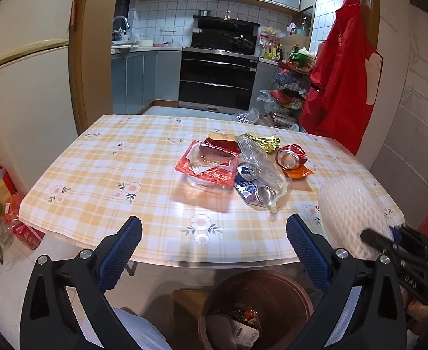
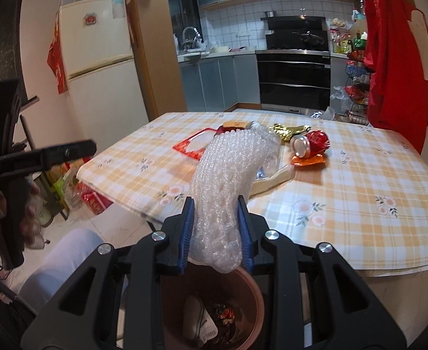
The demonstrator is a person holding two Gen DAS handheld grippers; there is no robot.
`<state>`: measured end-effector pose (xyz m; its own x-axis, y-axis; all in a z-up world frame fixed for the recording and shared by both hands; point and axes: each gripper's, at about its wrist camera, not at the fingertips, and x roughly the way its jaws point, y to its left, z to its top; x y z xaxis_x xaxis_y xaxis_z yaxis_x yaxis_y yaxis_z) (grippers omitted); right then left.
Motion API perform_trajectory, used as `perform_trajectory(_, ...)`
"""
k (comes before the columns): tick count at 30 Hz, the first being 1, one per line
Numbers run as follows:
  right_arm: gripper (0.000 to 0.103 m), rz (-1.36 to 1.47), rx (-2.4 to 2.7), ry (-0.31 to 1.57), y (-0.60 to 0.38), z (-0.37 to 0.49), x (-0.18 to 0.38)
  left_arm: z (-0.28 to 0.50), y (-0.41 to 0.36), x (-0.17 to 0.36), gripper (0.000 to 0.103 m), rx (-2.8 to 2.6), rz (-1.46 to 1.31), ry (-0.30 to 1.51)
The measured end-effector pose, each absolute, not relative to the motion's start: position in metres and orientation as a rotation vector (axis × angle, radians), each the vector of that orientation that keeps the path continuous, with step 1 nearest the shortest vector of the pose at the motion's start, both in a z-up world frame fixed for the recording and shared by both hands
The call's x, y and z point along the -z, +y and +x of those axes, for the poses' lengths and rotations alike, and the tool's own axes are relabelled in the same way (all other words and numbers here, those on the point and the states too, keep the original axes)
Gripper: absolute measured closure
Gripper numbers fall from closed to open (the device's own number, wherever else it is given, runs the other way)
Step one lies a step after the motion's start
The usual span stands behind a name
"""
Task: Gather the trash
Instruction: 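Carry the foam sleeve in the right tool over the bin and release it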
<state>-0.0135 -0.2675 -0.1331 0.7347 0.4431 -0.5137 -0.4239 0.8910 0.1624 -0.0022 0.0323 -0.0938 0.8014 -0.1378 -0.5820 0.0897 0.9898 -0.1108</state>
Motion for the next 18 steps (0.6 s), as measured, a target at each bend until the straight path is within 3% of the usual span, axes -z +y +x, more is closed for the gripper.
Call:
perform_trajectory(11, 0.059, -0.019, -0.550, 0.658, -0.246, -0.017, 0.151, 0.000, 0.038, 0.097, 0.006, 0.103, -0.105, 0.641)
perform_trajectory(17, 0.026, -0.037, -0.540, 0.660, -0.242, -0.017, 0.153, 0.000, 0.040, 0.099, 0.006, 0.102, -0.115, 0.649)
perform_trajectory(18, 0.017, -0.039, -0.527, 0.658, -0.243, -0.017, 0.153, 0.000, 0.041, 0.100, 0.006, 0.102, -0.116, 0.651)
